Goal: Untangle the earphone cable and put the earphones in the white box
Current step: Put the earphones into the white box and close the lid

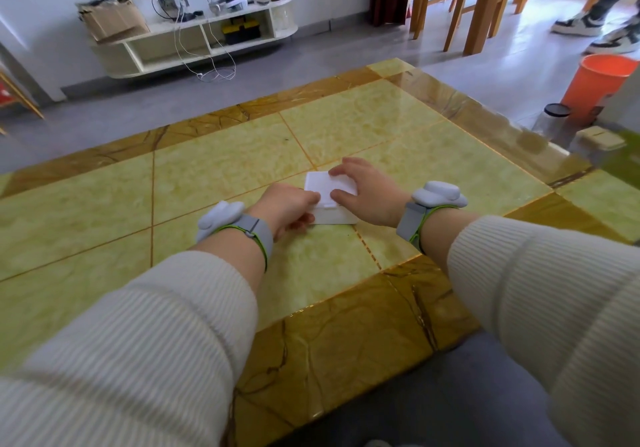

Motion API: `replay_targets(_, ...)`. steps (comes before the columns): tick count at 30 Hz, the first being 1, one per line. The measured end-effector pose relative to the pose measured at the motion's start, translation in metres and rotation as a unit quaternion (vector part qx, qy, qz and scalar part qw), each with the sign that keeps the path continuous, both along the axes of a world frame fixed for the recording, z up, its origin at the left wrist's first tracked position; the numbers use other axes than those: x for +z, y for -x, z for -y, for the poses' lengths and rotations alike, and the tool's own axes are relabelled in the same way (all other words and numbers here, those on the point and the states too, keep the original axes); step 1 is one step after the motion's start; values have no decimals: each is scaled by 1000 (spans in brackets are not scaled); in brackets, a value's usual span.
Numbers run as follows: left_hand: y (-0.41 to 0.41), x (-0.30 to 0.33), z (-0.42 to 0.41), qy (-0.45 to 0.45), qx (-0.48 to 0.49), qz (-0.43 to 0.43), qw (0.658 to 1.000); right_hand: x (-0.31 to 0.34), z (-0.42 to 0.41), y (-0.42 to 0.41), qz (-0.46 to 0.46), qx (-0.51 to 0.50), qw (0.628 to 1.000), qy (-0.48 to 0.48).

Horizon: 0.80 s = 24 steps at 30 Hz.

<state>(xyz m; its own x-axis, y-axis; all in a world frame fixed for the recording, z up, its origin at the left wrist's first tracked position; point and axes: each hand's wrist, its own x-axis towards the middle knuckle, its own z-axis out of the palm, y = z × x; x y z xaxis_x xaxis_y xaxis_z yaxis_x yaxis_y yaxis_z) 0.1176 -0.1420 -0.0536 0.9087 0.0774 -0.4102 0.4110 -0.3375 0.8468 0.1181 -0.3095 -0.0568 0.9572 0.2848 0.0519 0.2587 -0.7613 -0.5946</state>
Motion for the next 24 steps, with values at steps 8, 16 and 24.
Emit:
replay_targets(8,1,7,3,-63,-19,20,998,-7,-5,-1,-68,-70,994,-57)
replay_targets(16,3,5,7,-82,-6,51,995,-15,-6,4,-47,-128,989,-62)
replay_targets(24,10,1,4,-174,-15,90,981,-5,-17,1,-54,-66,996,38)
